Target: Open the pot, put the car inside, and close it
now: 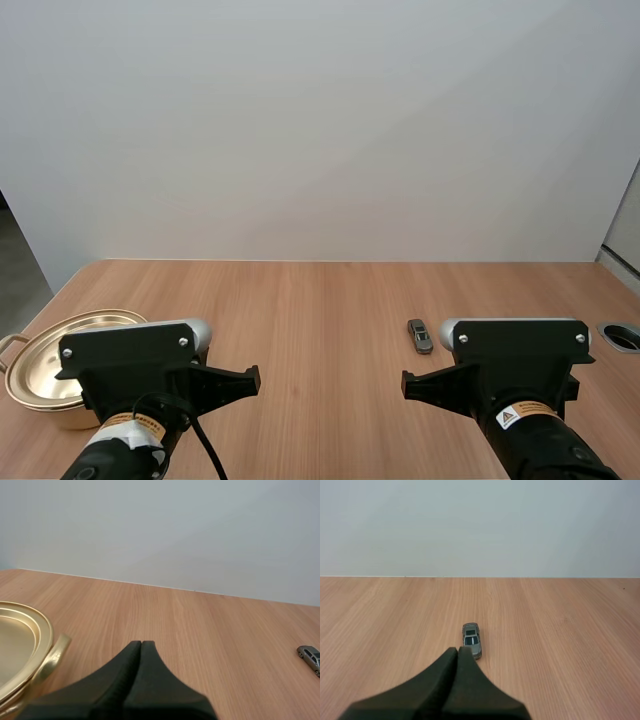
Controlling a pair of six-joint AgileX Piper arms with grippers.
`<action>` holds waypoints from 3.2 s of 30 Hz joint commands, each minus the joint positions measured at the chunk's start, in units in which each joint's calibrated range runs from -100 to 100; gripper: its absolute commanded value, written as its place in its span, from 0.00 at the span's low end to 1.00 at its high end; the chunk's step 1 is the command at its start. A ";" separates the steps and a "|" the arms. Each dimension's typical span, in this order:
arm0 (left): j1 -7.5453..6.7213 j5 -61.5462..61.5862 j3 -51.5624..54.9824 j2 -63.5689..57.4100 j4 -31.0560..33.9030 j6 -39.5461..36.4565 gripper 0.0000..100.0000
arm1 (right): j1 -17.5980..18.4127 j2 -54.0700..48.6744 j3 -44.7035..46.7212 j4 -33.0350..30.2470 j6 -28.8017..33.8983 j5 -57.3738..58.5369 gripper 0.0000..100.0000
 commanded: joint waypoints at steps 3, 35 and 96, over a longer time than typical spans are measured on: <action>-0.02 0.06 0.00 0.00 -0.06 -0.07 0.00 | -0.01 -0.05 0.00 1.66 0.12 0.67 0.00; 3.52 37.07 -51.26 32.13 44.20 7.42 0.00 | -0.01 26.08 -46.29 6.40 -17.45 46.37 0.00; 22.25 59.24 -63.49 77.33 6.00 20.97 1.00 | -0.01 31.31 -46.16 13.79 -26.23 43.49 0.00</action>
